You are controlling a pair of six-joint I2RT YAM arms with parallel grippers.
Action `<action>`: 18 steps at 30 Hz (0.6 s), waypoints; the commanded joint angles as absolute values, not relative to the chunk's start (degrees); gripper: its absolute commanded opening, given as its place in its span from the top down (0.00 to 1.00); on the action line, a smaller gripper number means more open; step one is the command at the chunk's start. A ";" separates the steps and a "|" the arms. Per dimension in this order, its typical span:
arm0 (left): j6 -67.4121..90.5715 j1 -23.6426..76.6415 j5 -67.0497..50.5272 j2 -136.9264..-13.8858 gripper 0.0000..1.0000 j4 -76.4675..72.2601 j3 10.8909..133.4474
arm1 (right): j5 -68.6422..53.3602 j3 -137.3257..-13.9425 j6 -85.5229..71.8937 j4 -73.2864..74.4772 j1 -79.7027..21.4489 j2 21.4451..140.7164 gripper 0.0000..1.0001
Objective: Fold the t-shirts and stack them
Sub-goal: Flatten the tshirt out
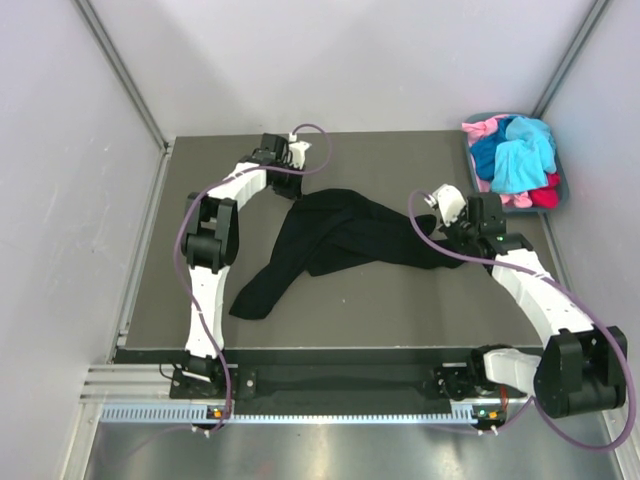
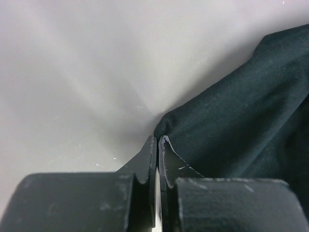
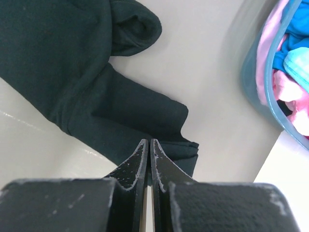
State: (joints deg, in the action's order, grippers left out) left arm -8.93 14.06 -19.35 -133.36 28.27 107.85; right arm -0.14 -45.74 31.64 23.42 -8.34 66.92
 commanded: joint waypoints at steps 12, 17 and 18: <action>-14.49 13.62 -13.98 -100.21 1.00 24.60 98.45 | -1.23 -67.56 25.23 23.11 -2.90 72.51 1.00; -16.96 12.92 -11.08 -90.72 1.00 26.54 94.75 | -0.53 -76.45 24.61 24.08 -1.94 74.87 1.00; -17.92 12.75 -9.60 -89.31 1.00 26.72 93.44 | -0.61 -79.95 24.44 24.95 -1.50 75.40 1.00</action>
